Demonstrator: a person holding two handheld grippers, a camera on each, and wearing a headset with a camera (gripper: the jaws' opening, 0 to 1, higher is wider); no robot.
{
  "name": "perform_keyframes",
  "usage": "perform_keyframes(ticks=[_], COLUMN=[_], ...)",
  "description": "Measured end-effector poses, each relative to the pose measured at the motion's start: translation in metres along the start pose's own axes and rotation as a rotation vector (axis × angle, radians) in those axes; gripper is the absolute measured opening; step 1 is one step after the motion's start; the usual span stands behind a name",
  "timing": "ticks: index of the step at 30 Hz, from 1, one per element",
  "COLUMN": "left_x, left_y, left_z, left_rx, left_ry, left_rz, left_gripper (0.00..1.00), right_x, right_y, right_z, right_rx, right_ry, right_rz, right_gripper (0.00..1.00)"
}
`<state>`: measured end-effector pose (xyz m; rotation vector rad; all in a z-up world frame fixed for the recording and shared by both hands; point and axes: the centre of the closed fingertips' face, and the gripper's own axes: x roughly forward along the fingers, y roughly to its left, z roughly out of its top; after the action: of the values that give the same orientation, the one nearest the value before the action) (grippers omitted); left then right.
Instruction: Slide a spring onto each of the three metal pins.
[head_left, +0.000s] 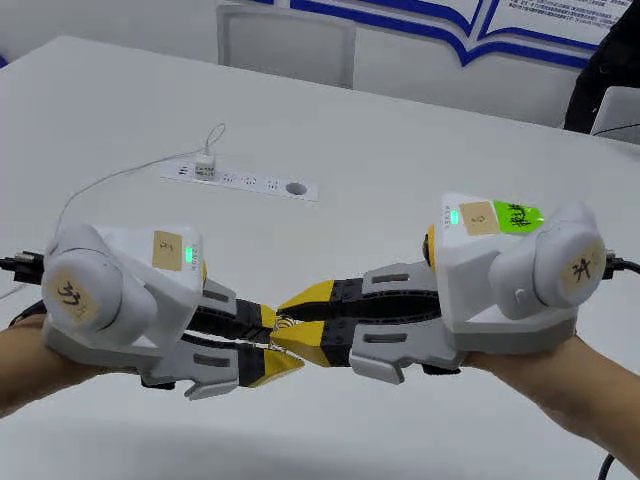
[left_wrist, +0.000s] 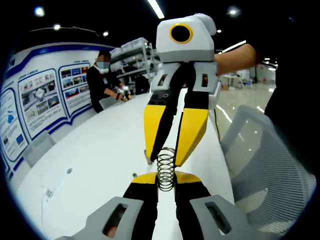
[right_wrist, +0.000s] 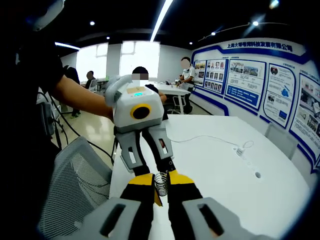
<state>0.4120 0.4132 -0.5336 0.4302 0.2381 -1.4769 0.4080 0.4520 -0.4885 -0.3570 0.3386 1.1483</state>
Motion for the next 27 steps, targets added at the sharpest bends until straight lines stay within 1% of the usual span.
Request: perform_keyframes(ticks=[1, 2, 4, 9, 11, 12, 14, 17, 18, 19, 20, 21, 22, 24, 26, 27], left_x=[0.0, -0.001, -0.003, -0.01, -0.014, -0.016, -0.02, -0.027, -0.029, -0.031, -0.033, -0.035, -0.037, -0.039, -0.04, -0.041], left_y=[0.001, 0.003, 0.005, 0.013, 0.019, 0.023, 0.029, 0.042, 0.044, 0.047, 0.051, 0.053, 0.055, 0.057, 0.059, 0.059], left_z=[-0.002, -0.006, -0.011, -0.016, -0.016, -0.013, -0.011, -0.012, -0.012, -0.013, -0.015, -0.016, -0.017, -0.019, -0.024, -0.026], left_rx=[-0.004, 0.0, -0.005, -0.052, -0.089, -0.119, -0.142, -0.163, -0.171, -0.179, -0.19, -0.199, -0.214, -0.224, -0.235, -0.236], left_ry=[0.007, 0.024, 0.037, 0.03, 0.016, -0.006, -0.026, -0.043, -0.045, -0.047, -0.051, -0.053, -0.057, -0.059, -0.049, -0.044], left_rz=[0.004, 0.016, 0.024, 0.059, 0.084, 0.099, 0.116, 0.167, 0.176, 0.186, 0.199, 0.205, 0.213, 0.219, 0.226, 0.232], left_gripper=[0.11, 0.11, 0.12, 0.18, 0.21, 0.23, 0.27, 0.38, 0.41, 0.43, 0.45, 0.48, 0.5, 0.56, 0.6, 0.62], right_x=[0.0, 0.0, -0.001, -0.007, -0.01, -0.012, -0.015, -0.019, -0.02, -0.021, -0.022, -0.022, -0.022, -0.022, -0.023, -0.023], right_y=[-0.001, -0.003, -0.007, -0.024, -0.035, -0.042, -0.052, -0.071, -0.075, -0.08, -0.085, -0.088, -0.092, -0.098, -0.106, -0.109], right_z=[0.001, 0.001, 0.002, 0.001, -0.001, -0.004, -0.006, -0.015, -0.017, -0.02, -0.025, -0.027, -0.032, -0.04, -0.048, -0.053], right_rx=[0.003, 0.009, 0.007, 0.015, 0.026, 0.044, 0.065, 0.112, 0.12, 0.125, 0.151, 0.168, 0.17, 0.199, 0.212, 0.232], right_ry=[-0.005, -0.009, -0.011, -0.01, -0.009, -0.007, -0.009, 0.001, 0.002, 0.005, 0.013, 0.015, 0.019, 0.034, 0.04, 0.042], right_rz=[-0.005, -0.011, -0.02, -0.062, -0.089, -0.109, -0.137, -0.188, -0.201, -0.215, -0.234, -0.243, -0.253, -0.282, -0.323, -0.334], right_gripper=[0.09, 0.09, 0.09, 0.09, 0.09, 0.09, 0.09, 0.09, 0.09, 0.09, 0.09, 0.1, 0.1, 0.1, 0.1, 0.1])
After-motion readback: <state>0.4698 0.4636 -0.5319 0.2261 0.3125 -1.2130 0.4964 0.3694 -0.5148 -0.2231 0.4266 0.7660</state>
